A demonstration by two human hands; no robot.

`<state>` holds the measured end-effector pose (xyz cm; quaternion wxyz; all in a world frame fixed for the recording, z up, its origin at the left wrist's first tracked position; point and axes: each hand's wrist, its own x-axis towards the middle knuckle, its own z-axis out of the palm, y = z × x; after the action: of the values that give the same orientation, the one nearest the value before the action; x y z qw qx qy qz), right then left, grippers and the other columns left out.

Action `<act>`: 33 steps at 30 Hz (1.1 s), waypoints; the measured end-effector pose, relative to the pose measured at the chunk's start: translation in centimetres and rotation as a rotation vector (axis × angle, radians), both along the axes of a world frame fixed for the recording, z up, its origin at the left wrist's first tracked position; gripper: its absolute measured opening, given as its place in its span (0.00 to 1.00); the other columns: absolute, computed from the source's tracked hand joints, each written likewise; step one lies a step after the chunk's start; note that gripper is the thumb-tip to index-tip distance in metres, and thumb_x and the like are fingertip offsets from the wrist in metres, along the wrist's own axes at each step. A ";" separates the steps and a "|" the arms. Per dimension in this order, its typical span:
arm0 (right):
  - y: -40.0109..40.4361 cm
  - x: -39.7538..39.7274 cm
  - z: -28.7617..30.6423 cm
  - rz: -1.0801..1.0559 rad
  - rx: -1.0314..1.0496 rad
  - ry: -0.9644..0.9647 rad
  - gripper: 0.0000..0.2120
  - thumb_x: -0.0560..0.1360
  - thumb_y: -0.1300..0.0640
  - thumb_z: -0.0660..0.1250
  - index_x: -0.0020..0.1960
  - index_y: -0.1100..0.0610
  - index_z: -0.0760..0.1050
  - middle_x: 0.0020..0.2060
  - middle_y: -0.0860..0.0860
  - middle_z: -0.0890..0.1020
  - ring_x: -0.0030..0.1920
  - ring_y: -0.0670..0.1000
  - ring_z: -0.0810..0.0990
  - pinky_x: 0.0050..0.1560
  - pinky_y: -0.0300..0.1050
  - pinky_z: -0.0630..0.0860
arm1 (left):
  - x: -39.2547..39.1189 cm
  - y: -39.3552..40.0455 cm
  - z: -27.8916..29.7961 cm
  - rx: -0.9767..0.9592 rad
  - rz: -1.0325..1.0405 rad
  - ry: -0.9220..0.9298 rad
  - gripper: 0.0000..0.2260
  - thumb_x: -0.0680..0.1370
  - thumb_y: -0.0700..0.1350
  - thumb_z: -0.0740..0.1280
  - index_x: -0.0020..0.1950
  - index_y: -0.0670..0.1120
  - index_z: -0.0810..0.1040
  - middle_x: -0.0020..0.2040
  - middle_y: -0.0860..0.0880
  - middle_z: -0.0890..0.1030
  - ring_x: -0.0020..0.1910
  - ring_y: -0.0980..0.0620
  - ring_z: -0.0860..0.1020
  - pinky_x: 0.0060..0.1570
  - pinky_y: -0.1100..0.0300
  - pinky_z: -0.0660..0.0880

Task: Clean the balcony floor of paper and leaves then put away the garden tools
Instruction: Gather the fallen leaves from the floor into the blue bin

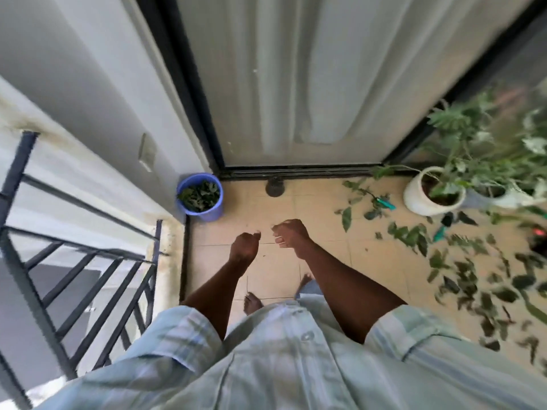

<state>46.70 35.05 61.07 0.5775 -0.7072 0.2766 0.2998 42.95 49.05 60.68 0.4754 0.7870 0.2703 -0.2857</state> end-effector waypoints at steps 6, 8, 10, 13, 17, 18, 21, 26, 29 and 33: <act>-9.2 -5.0 0.1 -0.094 -0.172 -0.069 0.09 0.73 0.57 0.69 0.35 0.56 0.75 0.37 0.58 0.80 0.37 0.56 0.79 0.41 0.50 0.77 | -1.0 -8.0 1.4 0.253 -0.456 -0.093 0.23 0.84 0.53 0.55 0.54 0.35 0.78 0.57 0.34 0.80 0.57 0.36 0.77 0.53 0.54 0.71; -12.8 -6.9 0.1 -0.107 -0.237 -0.074 0.09 0.73 0.55 0.68 0.34 0.51 0.74 0.39 0.55 0.81 0.44 0.58 0.82 0.49 0.51 0.79 | -1.5 -11.7 1.5 0.272 -0.506 -0.106 0.22 0.84 0.53 0.55 0.57 0.34 0.78 0.59 0.34 0.79 0.59 0.36 0.76 0.55 0.53 0.71; -16.6 -8.8 -0.4 -0.120 -0.318 -0.093 0.10 0.71 0.53 0.69 0.33 0.50 0.74 0.40 0.56 0.83 0.46 0.58 0.82 0.51 0.53 0.78 | -2.4 -15.7 1.4 0.279 -0.553 -0.109 0.21 0.84 0.51 0.56 0.59 0.34 0.77 0.60 0.35 0.78 0.61 0.36 0.75 0.58 0.51 0.72; -23.6 -12.1 -0.6 -0.137 -0.380 -0.068 0.08 0.72 0.54 0.69 0.43 0.58 0.82 0.49 0.59 0.84 0.48 0.56 0.81 0.55 0.51 0.78 | -4.6 -23.2 1.0 0.281 -0.590 -0.111 0.20 0.82 0.53 0.59 0.58 0.37 0.78 0.60 0.37 0.79 0.60 0.37 0.75 0.57 0.54 0.72; -32.9 -16.8 -0.1 -0.152 -0.546 -0.047 0.12 0.75 0.56 0.65 0.52 0.63 0.82 0.54 0.58 0.82 0.58 0.58 0.78 0.58 0.44 0.73 | -9.0 -33.1 0.6 0.188 -0.624 -0.139 0.17 0.80 0.52 0.63 0.56 0.39 0.78 0.58 0.41 0.80 0.60 0.39 0.76 0.57 0.55 0.72; -34.9 -17.9 0.0 -0.180 -0.572 -0.038 0.12 0.76 0.58 0.64 0.52 0.63 0.82 0.55 0.59 0.82 0.59 0.59 0.78 0.58 0.45 0.73 | -9.9 -35.2 0.6 0.169 -0.641 -0.147 0.16 0.80 0.52 0.64 0.57 0.39 0.78 0.58 0.41 0.80 0.61 0.40 0.76 0.58 0.55 0.72; -39.6 -20.6 0.9 -0.247 -0.649 -0.001 0.11 0.75 0.60 0.63 0.51 0.63 0.82 0.53 0.59 0.83 0.57 0.60 0.79 0.54 0.44 0.74 | -11.3 -40.2 0.8 0.155 -0.703 -0.147 0.15 0.79 0.51 0.66 0.59 0.41 0.77 0.61 0.42 0.79 0.63 0.42 0.75 0.58 0.57 0.70; -45.1 -24.1 0.4 -0.314 -0.696 0.056 0.12 0.74 0.64 0.60 0.50 0.65 0.81 0.51 0.62 0.83 0.55 0.62 0.80 0.52 0.46 0.75 | -11.4 -45.9 0.3 0.165 -0.800 -0.150 0.15 0.79 0.49 0.67 0.59 0.40 0.78 0.61 0.41 0.79 0.63 0.40 0.75 0.59 0.56 0.70; -47.6 -24.7 0.1 -0.326 -0.711 0.083 0.13 0.74 0.63 0.59 0.51 0.65 0.81 0.51 0.62 0.82 0.55 0.62 0.80 0.53 0.47 0.75 | -10.8 -48.6 -0.4 0.186 -0.843 -0.148 0.13 0.78 0.48 0.67 0.58 0.40 0.78 0.60 0.40 0.80 0.62 0.41 0.76 0.57 0.57 0.70; -51.8 -23.6 -0.2 -0.397 -0.703 0.077 0.13 0.74 0.63 0.59 0.52 0.66 0.80 0.53 0.62 0.82 0.56 0.62 0.79 0.55 0.48 0.74 | -9.1 -53.3 -1.5 0.204 -0.918 -0.153 0.14 0.79 0.48 0.66 0.60 0.40 0.78 0.62 0.40 0.79 0.64 0.42 0.74 0.59 0.57 0.69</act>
<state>23.13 -16.75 60.86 0.3365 -0.7827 0.5147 0.0959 33.89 -4.28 59.21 0.2389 0.8865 -0.1147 -0.3793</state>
